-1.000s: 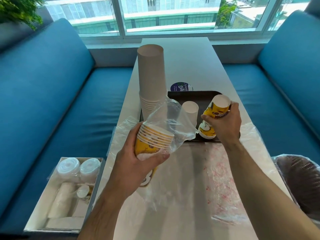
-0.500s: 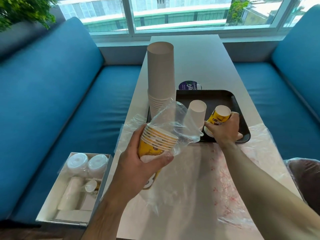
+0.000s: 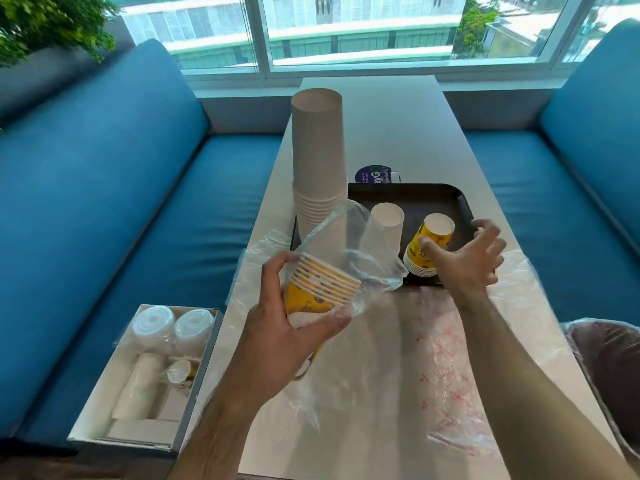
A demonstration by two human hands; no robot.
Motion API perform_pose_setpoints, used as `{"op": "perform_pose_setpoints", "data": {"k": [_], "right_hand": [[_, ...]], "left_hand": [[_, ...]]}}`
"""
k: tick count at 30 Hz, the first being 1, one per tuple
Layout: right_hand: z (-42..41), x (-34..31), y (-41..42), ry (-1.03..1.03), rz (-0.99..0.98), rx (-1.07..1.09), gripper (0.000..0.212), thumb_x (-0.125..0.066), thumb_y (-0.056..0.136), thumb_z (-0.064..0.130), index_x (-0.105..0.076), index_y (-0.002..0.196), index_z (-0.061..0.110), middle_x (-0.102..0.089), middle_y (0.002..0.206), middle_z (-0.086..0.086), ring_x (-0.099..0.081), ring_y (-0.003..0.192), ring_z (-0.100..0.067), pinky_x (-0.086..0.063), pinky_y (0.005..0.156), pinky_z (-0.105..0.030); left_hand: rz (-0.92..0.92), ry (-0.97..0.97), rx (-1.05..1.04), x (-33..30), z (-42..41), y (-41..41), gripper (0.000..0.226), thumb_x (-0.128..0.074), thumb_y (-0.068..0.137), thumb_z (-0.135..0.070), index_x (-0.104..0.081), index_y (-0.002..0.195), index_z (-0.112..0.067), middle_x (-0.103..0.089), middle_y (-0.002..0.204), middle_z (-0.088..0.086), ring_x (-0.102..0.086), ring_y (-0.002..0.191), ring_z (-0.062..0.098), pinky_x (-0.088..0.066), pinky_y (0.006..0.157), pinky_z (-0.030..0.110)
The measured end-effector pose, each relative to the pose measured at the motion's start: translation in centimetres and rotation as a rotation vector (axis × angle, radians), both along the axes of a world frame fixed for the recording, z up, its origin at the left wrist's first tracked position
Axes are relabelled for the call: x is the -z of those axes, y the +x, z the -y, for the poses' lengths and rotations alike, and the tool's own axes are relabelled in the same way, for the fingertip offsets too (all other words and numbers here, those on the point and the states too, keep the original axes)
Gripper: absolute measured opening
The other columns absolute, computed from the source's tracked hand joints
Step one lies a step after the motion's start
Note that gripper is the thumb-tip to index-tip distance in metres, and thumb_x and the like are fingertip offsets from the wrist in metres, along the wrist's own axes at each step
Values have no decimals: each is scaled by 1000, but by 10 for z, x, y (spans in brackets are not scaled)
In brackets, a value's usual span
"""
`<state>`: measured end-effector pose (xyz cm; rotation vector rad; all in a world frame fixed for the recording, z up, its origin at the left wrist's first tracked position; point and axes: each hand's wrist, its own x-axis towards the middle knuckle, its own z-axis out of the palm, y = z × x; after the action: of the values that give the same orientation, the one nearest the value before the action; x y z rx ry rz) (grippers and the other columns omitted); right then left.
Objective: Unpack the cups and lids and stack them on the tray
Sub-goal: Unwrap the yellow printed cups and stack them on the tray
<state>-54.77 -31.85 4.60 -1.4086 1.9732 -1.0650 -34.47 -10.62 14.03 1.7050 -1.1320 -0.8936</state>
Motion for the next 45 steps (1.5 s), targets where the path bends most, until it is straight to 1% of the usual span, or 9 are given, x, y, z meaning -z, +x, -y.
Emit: {"op": "perform_pose_setpoints", "data": {"k": [4,7,11,16,23,28,34,42,45], "right_hand": [[-21,-56,-14,-213,212,-242,17,-73,88,20,-63,101,25,-67,103,3,-66,99,-18,-55,83,-32],[-41,-100,-15,-214,282,-601,23,-70,90,6,-71,85,29,-71,85,12,-65,79,-8,-52,74,-22],[-64,-132,-17,26,186,-1167,10,-70,92,16,-79,97,19,-75,87,4,-70,78,-13,-56,73,-23],[-67,-128,-34,150,96,-1368,14,-73,90,17,-79,101,13,-76,91,4,-70,84,-15,-52,73,-23],[-71,-116,-56,115,161,-1365,16,-75,86,16,-80,100,8,-77,91,0,-70,85,-15,-52,77,-21],[-73,-115,-73,76,357,-1263,19,-75,83,21,-81,99,15,-77,99,-7,-70,96,-25,-56,92,-42],[-85,-117,-63,84,374,-1251,23,-79,78,25,-81,100,19,-75,107,-4,-69,104,-26,-55,97,-50],[-86,-117,-69,-10,486,-1119,21,-87,64,33,-83,83,25,-64,126,10,-61,120,-15,-56,91,-35],[-82,-114,-70,-1,575,-1069,20,-93,63,32,-80,76,24,-68,126,9,-65,117,-19,-57,81,-32]], "left_hand": [[33,25,39,6,1,-12,84,-74,55,-68,-18,118,-69,-54,122,-25,-63,103,4,-50,68,5],[59,38,67,6,4,-26,83,-73,54,-68,-15,113,-75,-47,115,-35,-59,99,-4,-47,65,1],[97,50,96,8,7,-43,82,-72,55,-68,-16,115,-75,-47,117,-33,-59,103,-3,-48,70,2],[130,40,98,8,9,-64,79,-72,57,-67,-13,109,-81,-47,107,-40,-59,96,-5,-47,65,2],[172,35,98,8,6,-84,77,-69,57,-69,-13,108,-82,-48,107,-39,-60,95,-4,-50,73,8],[202,13,87,7,1,-86,80,-80,66,-59,-15,108,-81,-55,114,-30,-64,98,1,-56,82,19],[170,30,53,3,-7,-84,80,-72,56,-67,-15,111,-81,-50,113,-38,-58,100,-7,-46,74,4],[6,51,6,-4,-8,-82,79,-73,58,-61,-26,122,-66,-48,114,-37,-54,99,-10,-44,62,1],[-76,39,-46,-4,-5,-74,89,-75,57,-60,-29,133,-60,-51,120,-30,-56,104,-3,-48,78,13]]}}
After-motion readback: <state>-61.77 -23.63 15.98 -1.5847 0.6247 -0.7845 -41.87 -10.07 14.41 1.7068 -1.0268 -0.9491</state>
